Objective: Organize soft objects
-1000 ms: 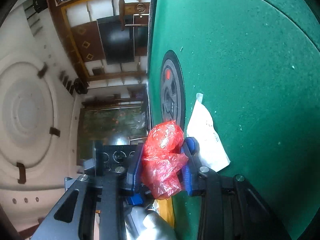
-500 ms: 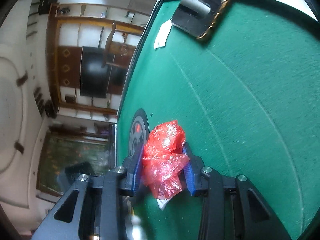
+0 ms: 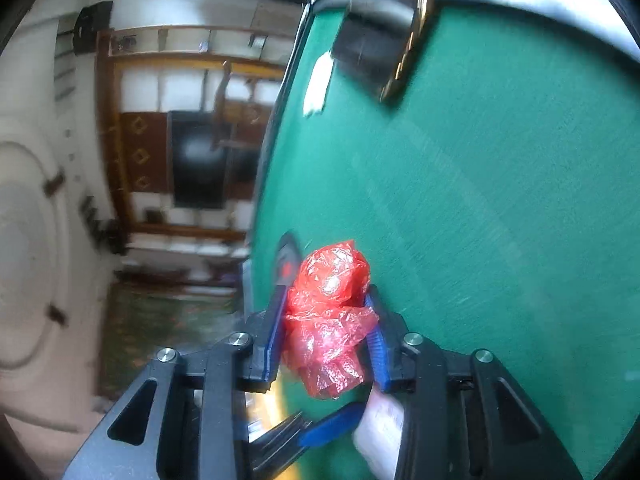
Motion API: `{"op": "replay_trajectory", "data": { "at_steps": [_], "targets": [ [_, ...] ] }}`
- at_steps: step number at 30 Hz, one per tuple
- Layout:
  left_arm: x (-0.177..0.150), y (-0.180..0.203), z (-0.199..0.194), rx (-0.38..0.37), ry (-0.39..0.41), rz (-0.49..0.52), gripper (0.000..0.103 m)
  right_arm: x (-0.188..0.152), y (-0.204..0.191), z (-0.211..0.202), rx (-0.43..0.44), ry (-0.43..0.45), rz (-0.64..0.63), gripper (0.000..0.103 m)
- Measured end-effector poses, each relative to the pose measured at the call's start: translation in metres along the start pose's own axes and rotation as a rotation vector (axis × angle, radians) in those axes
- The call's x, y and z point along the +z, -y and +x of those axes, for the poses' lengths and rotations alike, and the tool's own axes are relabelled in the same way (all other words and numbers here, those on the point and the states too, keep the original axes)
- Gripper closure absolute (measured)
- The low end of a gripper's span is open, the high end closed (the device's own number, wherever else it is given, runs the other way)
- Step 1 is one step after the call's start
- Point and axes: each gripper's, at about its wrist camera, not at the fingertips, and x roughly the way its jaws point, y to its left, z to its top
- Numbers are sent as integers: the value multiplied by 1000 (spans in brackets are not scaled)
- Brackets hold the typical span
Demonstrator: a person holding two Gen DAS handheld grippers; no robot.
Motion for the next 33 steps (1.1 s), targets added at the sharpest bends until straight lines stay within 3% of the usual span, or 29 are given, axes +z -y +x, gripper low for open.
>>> {"op": "replay_trajectory", "data": {
  "at_steps": [1,3,5,6,7,10,12,15,17,20,23,26,29,31,33],
  "targets": [
    [0,6,2,62,0,38,65,1,-4,-7,-7,27,-17,69],
    [-9,10,-4,107,5,63,64,3,-15,-27,-9,95,-66,69],
    [-7,19,2,135,10,76,40,-1,-27,-42,-29,154,-132,69],
    [-10,22,2,126,12,86,20,-4,-32,-48,-47,184,-161,69],
    [-16,24,1,115,11,102,19,-5,-35,-51,-65,208,-182,69],
    [-21,44,19,272,34,186,13,-6,-38,-49,-102,214,-204,69],
    [-24,44,21,272,74,212,14,-5,-36,-48,-90,216,-188,69],
    [-17,41,22,249,48,231,39,-5,-35,-50,-91,222,-194,69],
    [-13,41,19,266,40,248,69,-5,-33,-52,-97,228,-200,69],
    [-11,25,3,244,44,189,100,-5,-33,-54,-102,231,-205,69],
    [-26,13,-14,240,53,134,103,-7,-33,-53,-102,222,-211,69],
    [-33,-13,-19,150,58,14,103,-8,-33,-48,-92,195,-215,69],
    [-40,-31,-18,46,40,-94,88,-9,-29,-38,-69,146,-196,69],
    [-45,-35,-19,-20,53,-155,60,-11,-23,-34,-45,110,-167,69],
    [-41,-37,-17,-91,50,-196,40,-16,-17,-38,-13,87,-140,69]
  ]
}}
